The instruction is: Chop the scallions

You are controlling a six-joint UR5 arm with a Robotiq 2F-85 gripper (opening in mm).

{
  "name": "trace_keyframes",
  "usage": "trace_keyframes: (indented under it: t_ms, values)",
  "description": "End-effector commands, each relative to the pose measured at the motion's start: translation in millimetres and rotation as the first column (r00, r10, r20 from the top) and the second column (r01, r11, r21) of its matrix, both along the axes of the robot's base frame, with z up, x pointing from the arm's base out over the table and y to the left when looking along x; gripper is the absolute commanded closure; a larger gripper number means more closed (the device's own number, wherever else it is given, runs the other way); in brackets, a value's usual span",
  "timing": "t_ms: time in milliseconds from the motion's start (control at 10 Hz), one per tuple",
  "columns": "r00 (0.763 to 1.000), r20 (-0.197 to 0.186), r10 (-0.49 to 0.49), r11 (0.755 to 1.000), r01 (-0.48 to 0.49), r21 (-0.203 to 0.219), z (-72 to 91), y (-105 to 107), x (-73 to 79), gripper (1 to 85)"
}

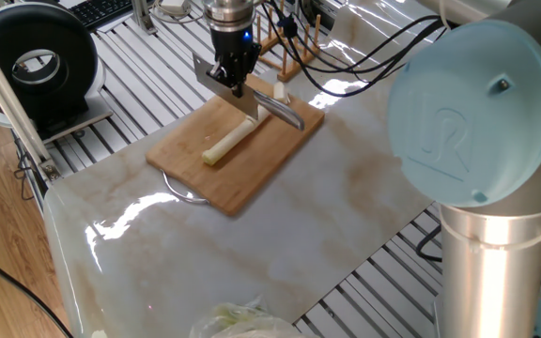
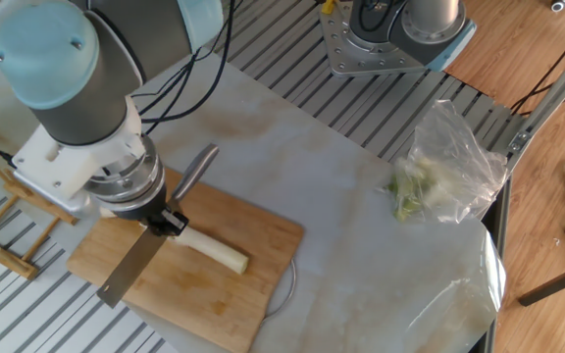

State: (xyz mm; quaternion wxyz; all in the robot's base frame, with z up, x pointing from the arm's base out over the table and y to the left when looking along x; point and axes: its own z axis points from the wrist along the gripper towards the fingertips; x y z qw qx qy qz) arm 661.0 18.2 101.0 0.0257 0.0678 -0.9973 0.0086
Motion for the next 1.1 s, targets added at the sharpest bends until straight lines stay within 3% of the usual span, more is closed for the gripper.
trace_keyframes:
  t_ms: [0, 500, 600, 1000]
  values:
    - [0.999, -0.033, -0.006, 1.0, 0.007, 0.007, 9.0, 1, -13.5, 84.3]
    - [1.0, -0.01, 0.017, 1.0, -0.017, 0.012, -20.8, -18, -25.3, 84.3]
    - [1.0, -0.007, 0.013, 1.0, -0.013, 0.028, -26.9, -15, -26.8, 84.3]
    - [1.0, -0.004, 0.002, 0.999, -0.002, 0.035, -23.7, -2, -27.2, 84.3]
